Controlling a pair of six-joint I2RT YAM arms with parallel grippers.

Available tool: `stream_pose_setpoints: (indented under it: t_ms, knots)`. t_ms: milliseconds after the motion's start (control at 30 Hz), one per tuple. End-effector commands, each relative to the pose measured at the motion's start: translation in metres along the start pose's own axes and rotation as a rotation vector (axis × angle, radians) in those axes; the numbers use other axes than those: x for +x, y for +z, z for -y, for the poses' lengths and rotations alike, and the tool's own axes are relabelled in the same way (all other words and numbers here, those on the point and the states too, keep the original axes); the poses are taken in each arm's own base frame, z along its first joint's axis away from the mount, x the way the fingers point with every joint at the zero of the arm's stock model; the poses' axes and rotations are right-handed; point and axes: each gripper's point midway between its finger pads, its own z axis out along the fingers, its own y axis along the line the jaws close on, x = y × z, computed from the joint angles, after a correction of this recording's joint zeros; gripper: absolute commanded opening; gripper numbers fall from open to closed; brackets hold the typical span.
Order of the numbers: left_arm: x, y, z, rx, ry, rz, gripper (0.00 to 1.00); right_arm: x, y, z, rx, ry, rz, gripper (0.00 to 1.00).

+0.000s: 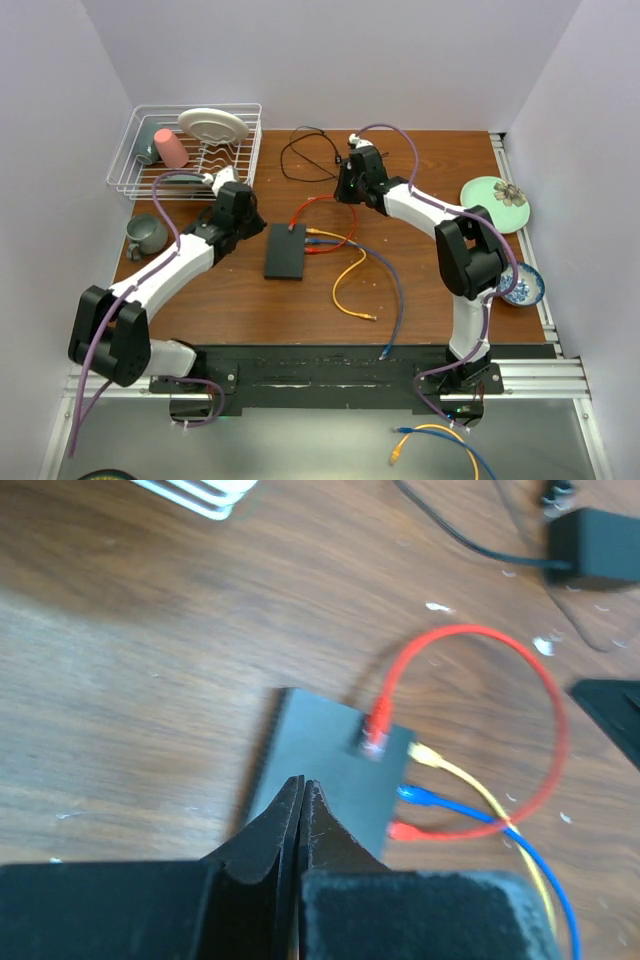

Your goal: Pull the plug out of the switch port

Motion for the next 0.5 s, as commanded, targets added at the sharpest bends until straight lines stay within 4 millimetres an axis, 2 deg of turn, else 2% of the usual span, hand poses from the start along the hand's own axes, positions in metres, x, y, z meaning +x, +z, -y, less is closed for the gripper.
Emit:
stream_pose_setpoints:
  t_ms: [0, 33, 100, 133, 167, 233, 267, 300, 367, 433, 467]
  knots:
    - [0.037, -0.016, 0.014, 0.074, 0.009, -0.071, 0.00, -0.030, -0.020, -0.040, -0.128, -0.033, 0.055, 0.16]
    - [0.056, -0.017, 0.009, 0.071, 0.018, -0.103, 0.00, -0.031, -0.024, -0.046, -0.142, -0.038, 0.060, 0.15]
    - [0.071, -0.020, 0.010, 0.104, -0.004, -0.132, 0.00, -0.024, -0.025, -0.065, -0.189, -0.054, 0.046, 0.14]
    - [0.089, -0.020, 0.002, 0.098, 0.004, -0.169, 0.00, -0.021, -0.026, -0.072, -0.206, -0.064, 0.030, 0.14]
    - [0.096, -0.021, 0.001, 0.103, 0.004, -0.188, 0.00, -0.008, -0.019, -0.083, -0.219, -0.087, -0.007, 0.13]
    - [0.116, -0.023, -0.006, 0.097, 0.014, -0.230, 0.00, -0.014, -0.021, -0.100, -0.231, -0.124, -0.001, 0.13]
    - [0.120, -0.024, -0.008, 0.097, 0.015, -0.237, 0.00, -0.008, -0.017, -0.107, -0.235, -0.135, -0.009, 0.13]
    - [0.123, -0.023, -0.008, 0.105, 0.005, -0.241, 0.00, -0.015, -0.017, -0.115, -0.250, -0.132, 0.010, 0.13]
    - [0.136, -0.022, -0.017, 0.088, 0.003, -0.267, 0.00, -0.014, -0.010, -0.122, -0.267, -0.128, -0.002, 0.14]
    - [0.144, -0.021, -0.021, 0.086, -0.001, -0.287, 0.00, -0.006, 0.005, -0.131, -0.276, -0.144, -0.047, 0.14]
    - [0.148, -0.020, -0.024, 0.079, -0.005, -0.296, 0.00, -0.018, 0.005, -0.146, -0.305, -0.163, -0.029, 0.15]
